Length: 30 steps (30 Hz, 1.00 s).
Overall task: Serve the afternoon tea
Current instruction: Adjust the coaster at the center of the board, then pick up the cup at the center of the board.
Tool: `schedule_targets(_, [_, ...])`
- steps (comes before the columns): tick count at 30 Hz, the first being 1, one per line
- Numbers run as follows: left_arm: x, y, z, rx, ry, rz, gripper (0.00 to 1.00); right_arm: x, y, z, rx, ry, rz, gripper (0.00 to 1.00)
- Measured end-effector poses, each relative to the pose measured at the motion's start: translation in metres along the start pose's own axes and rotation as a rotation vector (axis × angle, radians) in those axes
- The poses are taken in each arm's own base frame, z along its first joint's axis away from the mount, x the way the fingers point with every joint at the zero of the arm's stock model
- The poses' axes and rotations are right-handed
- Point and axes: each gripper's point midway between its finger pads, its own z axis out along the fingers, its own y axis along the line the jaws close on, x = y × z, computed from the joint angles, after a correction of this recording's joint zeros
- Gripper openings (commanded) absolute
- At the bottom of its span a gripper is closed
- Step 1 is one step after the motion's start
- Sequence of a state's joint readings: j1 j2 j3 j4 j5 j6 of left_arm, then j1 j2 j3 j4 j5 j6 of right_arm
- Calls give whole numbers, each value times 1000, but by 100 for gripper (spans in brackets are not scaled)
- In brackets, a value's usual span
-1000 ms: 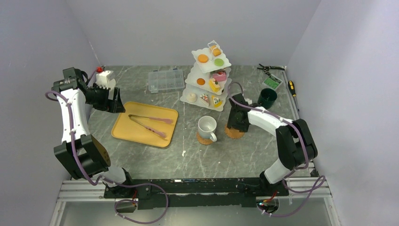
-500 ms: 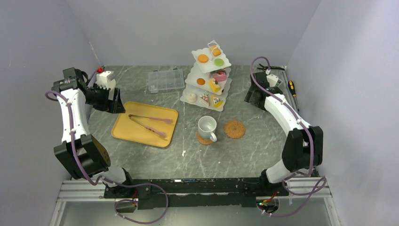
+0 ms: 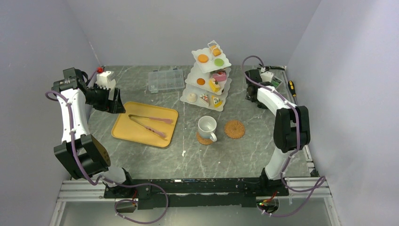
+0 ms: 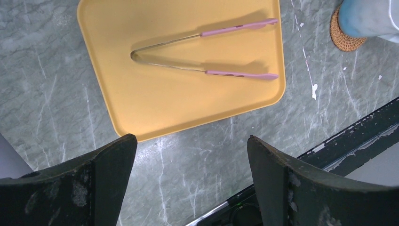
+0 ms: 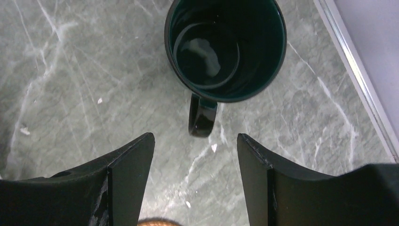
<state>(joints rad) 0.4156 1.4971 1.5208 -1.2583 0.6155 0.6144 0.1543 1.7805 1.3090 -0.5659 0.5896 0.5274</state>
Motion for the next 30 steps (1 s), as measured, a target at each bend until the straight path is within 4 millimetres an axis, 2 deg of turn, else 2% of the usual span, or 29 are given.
schedule_targets(6, [1,0,1,5,4,-1,93,1,5,20,31,-10,-23,59])
schedule_targets(9, [1,0,1,5,4,-1,93,6,6,25,38,2,-36,60])
schedule_targets(13, [1,-1,0,8,6,1,93,0,7,22,34,-2,-32,62])
schedule_targets(18, [-1,-3,-2,13,3,8,93,-24,6,-3,-25,-53,14,64])
schedule_targets(21, [-2,-3,-3,17,-1,14,93,-56,3,-22,-58,-106,59,64])
schedule_targets(23, [-2,-4,-3,20,-1,13,93,-79,1,-26,-71,-137,96,63])
schedule_targets(25, [-2,-4,-2,24,1,10,93,-99,-3,-22,-70,-155,129,62])
schedule_targets(27, [-1,-4,-2,26,3,8,93,-109,-4,-11,-63,-153,138,61])
schedule_targets(29, [-1,-4,-2,26,3,9,93,-107,-2,4,-52,-129,128,60])
schedule_targets(30, [-1,-4,-2,26,3,9,93,-99,1,15,-48,-98,110,59])
